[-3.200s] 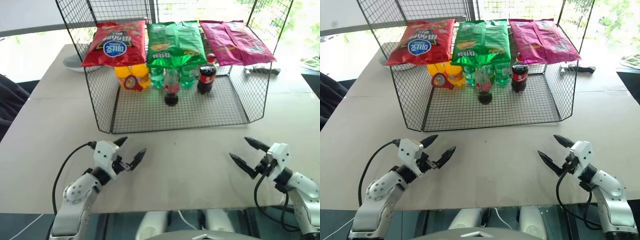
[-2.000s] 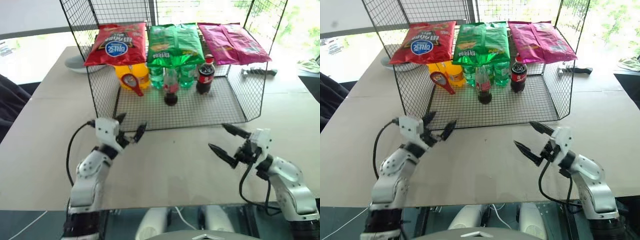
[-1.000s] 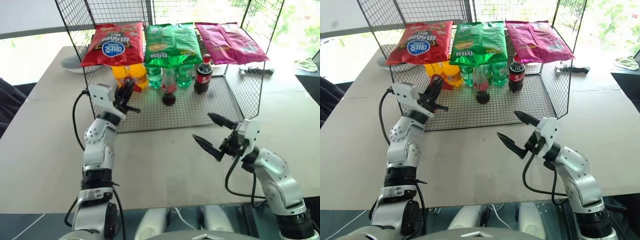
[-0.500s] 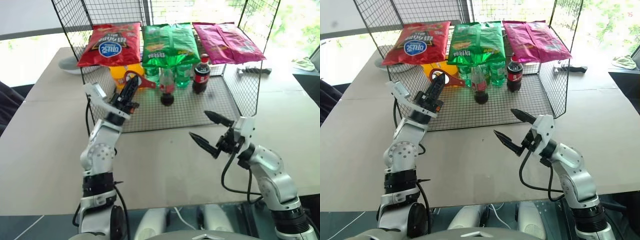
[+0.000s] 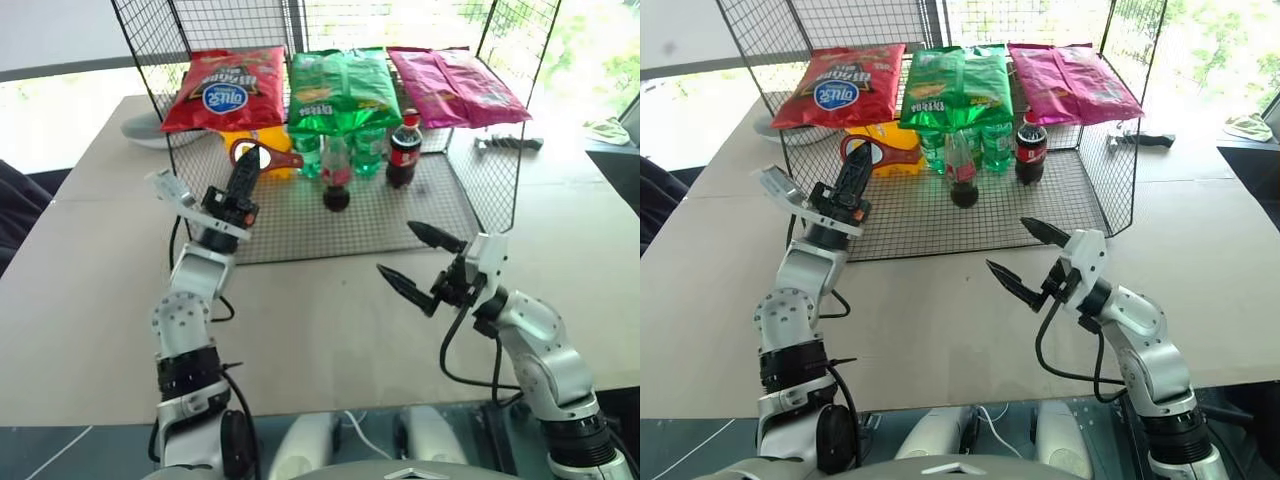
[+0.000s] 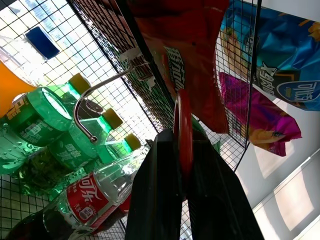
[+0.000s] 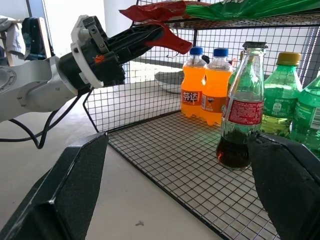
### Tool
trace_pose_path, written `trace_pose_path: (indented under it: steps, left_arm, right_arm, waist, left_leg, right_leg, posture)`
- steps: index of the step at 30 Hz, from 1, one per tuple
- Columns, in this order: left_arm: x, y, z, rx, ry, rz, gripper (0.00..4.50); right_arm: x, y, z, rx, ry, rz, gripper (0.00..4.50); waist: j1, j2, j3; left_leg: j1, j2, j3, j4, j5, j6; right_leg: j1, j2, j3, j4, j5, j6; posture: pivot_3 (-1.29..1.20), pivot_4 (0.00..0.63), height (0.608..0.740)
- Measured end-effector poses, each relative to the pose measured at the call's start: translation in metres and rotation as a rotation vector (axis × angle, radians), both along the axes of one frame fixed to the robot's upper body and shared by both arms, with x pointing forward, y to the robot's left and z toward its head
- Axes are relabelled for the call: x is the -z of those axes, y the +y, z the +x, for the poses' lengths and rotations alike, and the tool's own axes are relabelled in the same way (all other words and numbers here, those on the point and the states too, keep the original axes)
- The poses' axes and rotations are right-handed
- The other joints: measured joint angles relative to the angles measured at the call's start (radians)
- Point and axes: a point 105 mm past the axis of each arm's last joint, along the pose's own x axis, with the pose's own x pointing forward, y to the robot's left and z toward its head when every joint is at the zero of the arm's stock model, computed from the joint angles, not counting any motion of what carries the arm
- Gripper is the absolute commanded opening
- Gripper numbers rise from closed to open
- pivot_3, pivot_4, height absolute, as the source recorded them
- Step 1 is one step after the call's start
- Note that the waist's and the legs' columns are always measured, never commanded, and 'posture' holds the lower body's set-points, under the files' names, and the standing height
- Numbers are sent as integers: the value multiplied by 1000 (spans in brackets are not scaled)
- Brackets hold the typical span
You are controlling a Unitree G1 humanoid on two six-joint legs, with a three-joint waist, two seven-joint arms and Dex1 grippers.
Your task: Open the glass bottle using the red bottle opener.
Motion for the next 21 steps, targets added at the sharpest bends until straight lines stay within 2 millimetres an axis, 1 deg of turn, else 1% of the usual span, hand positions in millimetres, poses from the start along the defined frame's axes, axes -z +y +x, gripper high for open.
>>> trace_pose_path:
  steps: [2, 5, 7, 9, 11, 14, 15, 19, 21]
  left_arm:
    - [4, -8, -4, 50, 1, 35, 124]
    - [12, -30, -13, 167, -3, 109, 124]
    - [19, -50, -20, 260, -8, 205, 124]
    - [27, -63, -26, 328, -13, 298, 124]
    - [34, -75, -31, 391, -19, 346, 124]
    - [40, -83, -38, 459, -30, 404, 124]
    - [43, -86, -40, 486, -36, 428, 124]
    - [45, -91, -44, 524, -55, 446, 124]
    - [44, -92, -44, 530, -68, 456, 124]
  right_arm:
    - [-3, 2, 2, 0, -13, -3, 4500]
    - [-2, 9, 5, -9, 6, -15, 4500]
    - [4, 14, 7, -19, 67, -9, 4500]
    - [6, 18, 10, -41, 147, 12, 4500]
    - [8, 22, 11, -72, 235, 28, 4500]
    - [9, 30, 8, -156, 399, 64, 4500]
    - [7, 31, 6, -197, 478, 88, 4500]
    - [4, 31, -1, -275, 585, 66, 4500]
    - [2, 30, -1, -279, 619, 97, 4500]
  waist:
    - [1, 0, 0]
    - [5, 0, 0]
    - [3, 0, 0]
    - [-1, 0, 0]
    - [-3, 0, 0]
    - [-3, 0, 0]
    - [-3, 0, 0]
    - [0, 0, 0]
    - [0, 0, 0]
  left_leg:
    - [0, 0, 0, 0, 0, 0]
    - [0, 0, 0, 0, 0, 0]
    - [0, 0, 0, 0, 0, 0]
    - [0, 0, 1, -1, 0, 0]
    - [0, 0, 1, -1, 0, 0]
    - [0, 1, 1, -2, 0, 0]
    - [-1, 1, 1, -2, 0, 0]
    - [-1, 0, 1, -2, 0, 1]
    - [-2, 0, 1, -2, 0, 1]
  right_leg:
    - [0, 0, 0, 0, 0, 0]
    - [0, 0, 0, 0, 0, 0]
    - [0, 0, 0, 0, 0, 0]
    - [0, 1, 1, 0, 0, 0]
    - [-1, 0, 2, 0, 0, 0]
    - [-2, 0, 3, 0, 0, 0]
    - [-2, -2, 3, 0, 0, 0]
    - [-2, -4, 2, -1, 0, 0]
    - [-2, -4, 2, -1, 0, 0]
  posture:
    - [0, 150, 740]
    - [0, 150, 740]
    - [0, 150, 740]
    - [0, 150, 740]
    - [0, 150, 740]
    - [0, 150, 740]
    - [0, 150, 740]
    - [0, 150, 740]
    - [0, 150, 740]
